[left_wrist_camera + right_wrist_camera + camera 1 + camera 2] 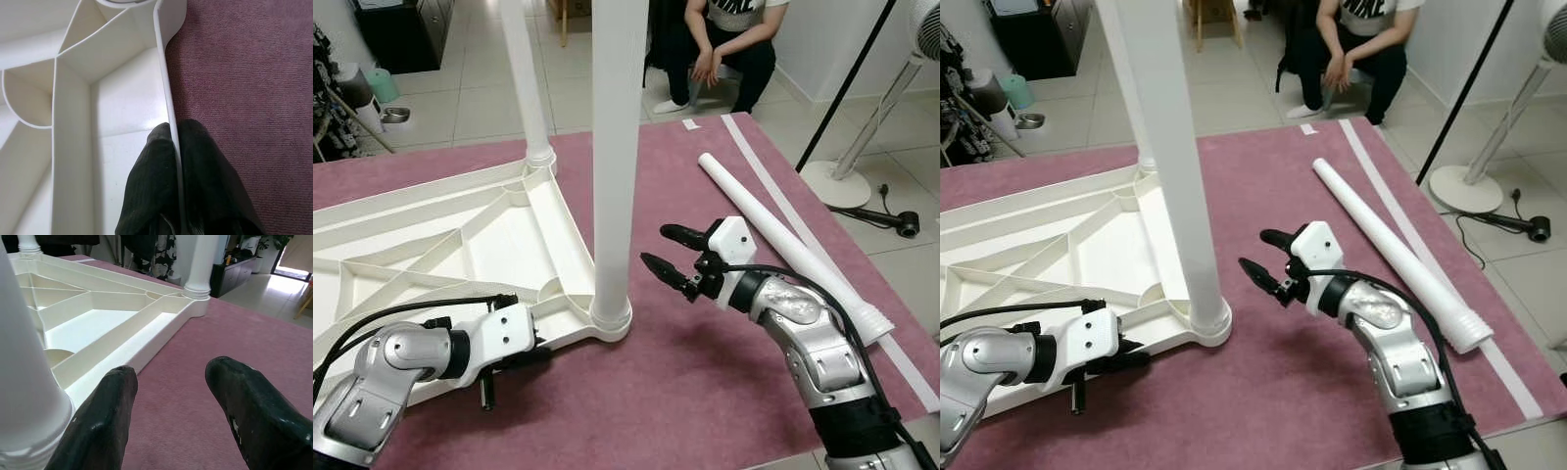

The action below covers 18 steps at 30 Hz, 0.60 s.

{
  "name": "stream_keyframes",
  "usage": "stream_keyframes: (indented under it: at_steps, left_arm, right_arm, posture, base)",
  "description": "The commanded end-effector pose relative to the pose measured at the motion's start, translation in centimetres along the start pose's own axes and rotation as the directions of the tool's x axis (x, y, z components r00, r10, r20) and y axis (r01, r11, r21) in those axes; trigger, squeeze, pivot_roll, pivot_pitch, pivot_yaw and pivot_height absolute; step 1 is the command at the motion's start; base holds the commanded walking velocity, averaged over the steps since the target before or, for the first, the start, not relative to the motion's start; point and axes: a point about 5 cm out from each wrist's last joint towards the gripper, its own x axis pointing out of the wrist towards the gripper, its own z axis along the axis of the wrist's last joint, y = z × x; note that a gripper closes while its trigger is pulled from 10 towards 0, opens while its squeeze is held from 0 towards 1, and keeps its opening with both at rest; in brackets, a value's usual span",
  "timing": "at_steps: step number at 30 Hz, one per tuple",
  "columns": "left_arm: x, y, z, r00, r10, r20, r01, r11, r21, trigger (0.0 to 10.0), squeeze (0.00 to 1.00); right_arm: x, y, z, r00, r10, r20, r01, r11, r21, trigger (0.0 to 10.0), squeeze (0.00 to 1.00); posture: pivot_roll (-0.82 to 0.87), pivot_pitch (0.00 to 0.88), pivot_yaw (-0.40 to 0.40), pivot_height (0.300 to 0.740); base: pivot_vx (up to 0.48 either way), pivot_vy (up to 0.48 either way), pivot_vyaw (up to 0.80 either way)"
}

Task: Building children table

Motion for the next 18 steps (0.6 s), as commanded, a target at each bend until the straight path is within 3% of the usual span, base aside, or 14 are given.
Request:
stream_keyframes:
  at_steps: [1, 2, 3, 5, 11, 12, 14, 15, 16, 17, 18]
  left_arm:
    - [0.6, 0.5, 0.9, 0.999, 0.050, -0.003, -0.050, 0.993, 0.109, 10.0, 0.00]
    - [1.7, 0.4, 0.5, 0.997, 0.069, -0.034, -0.065, 0.990, 0.122, 10.0, 0.00]
    - [1.7, 0.4, 0.5, 0.997, 0.069, -0.034, -0.065, 0.990, 0.122, 10.0, 0.00]
    - [3.4, 0.2, 0.2, 0.994, 0.091, -0.065, -0.081, 0.987, 0.139, 10.0, 0.00]
    - [3.5, 0.2, -0.1, 0.992, 0.097, -0.081, -0.084, 0.984, 0.157, 10.0, 0.00]
    - [3.5, 0.3, -0.1, 0.992, 0.101, -0.082, -0.087, 0.984, 0.157, 10.0, 0.00]
    - [3.4, 0.3, -0.1, 0.992, 0.100, -0.080, -0.087, 0.984, 0.157, 10.0, 0.00]
    - [3.3, 0.5, -0.1, 0.992, 0.103, -0.077, -0.090, 0.982, 0.164, 10.0, 0.00]
    - [3.3, 0.5, -0.1, 0.992, 0.103, -0.077, -0.090, 0.982, 0.164, 10.0, 0.00]
    - [3.4, 0.6, 0.0, 0.991, 0.108, -0.076, -0.094, 0.982, 0.167, 10.0, 0.00]
    - [3.4, 0.6, 0.0, 0.991, 0.108, -0.076, -0.094, 0.982, 0.167, 10.0, 0.00]
  right_arm:
    - [0.3, 0.6, 0.6, 0.998, 0.050, 0.022, -0.050, 0.999, -0.001, 10.0, 0.00]
    - [0.5, 1.6, 1.0, 0.989, 0.145, 0.027, -0.145, 0.989, 0.003, 10.0, 0.00]
    - [0.5, 1.6, 1.0, 0.989, 0.145, 0.027, -0.145, 0.989, 0.003, 10.0, 0.00]
    - [0.2, 3.6, 1.3, 0.942, 0.336, 0.004, -0.336, 0.942, -0.001, 10.0, 0.00]
    - [-0.4, 4.0, 0.8, 0.899, 0.434, -0.050, -0.436, 0.900, -0.025, 10.0, 0.03]
    - [-0.4, 3.8, 0.8, 0.899, 0.435, -0.051, -0.437, 0.899, -0.029, 10.0, 0.44]
    - [-0.4, 3.7, 0.9, 0.899, 0.434, -0.051, -0.436, 0.899, -0.031, 10.0, 0.44]
    - [-0.5, 3.5, 0.6, 0.897, 0.434, -0.081, -0.439, 0.897, -0.051, 10.0, 0.15]
    - [-0.5, 3.5, 0.6, 0.897, 0.434, -0.081, -0.439, 0.897, -0.051, 10.0, 0.15]
    - [-0.6, 3.4, 0.4, 0.894, 0.436, -0.100, -0.443, 0.894, -0.059, 10.0, 0.00]
    - [-0.6, 3.4, 0.4, 0.894, 0.436, -0.100, -0.443, 0.894, -0.059, 10.0, 0.00]
  posture:
    - [0.04, 0.000, 0.062, 0.740]
    - [0.04, 0.000, 0.062, 0.740]
    - [0.04, 0.000, 0.062, 0.740]
    - [0.03, 0.000, 0.055, 0.740]
    - [0.03, 0.000, 0.046, 0.740]
    - [0.04, 0.000, 0.040, 0.740]
    - [0.04, 0.000, 0.040, 0.740]
    - [0.04, 0.000, 0.035, 0.740]
    - [0.04, 0.000, 0.035, 0.740]
    - [0.04, 0.000, 0.035, 0.740]
    - [0.04, 0.000, 0.035, 0.740]
  base:
    - [0.000, 0.000, 0.00]
    - [0.000, 0.000, 0.00]
    - [0.000, 0.000, 0.00]
    - [0.000, 0.000, 0.00]
    - [0.000, 0.000, 0.00]
    - [0.000, 0.000, 0.00]
    - [0.000, 0.000, 0.00]
    - [0.000, 0.000, 0.00]
    - [0.000, 0.000, 0.00]
    - [0.000, 0.000, 0.00]
    - [0.000, 0.000, 0.00]
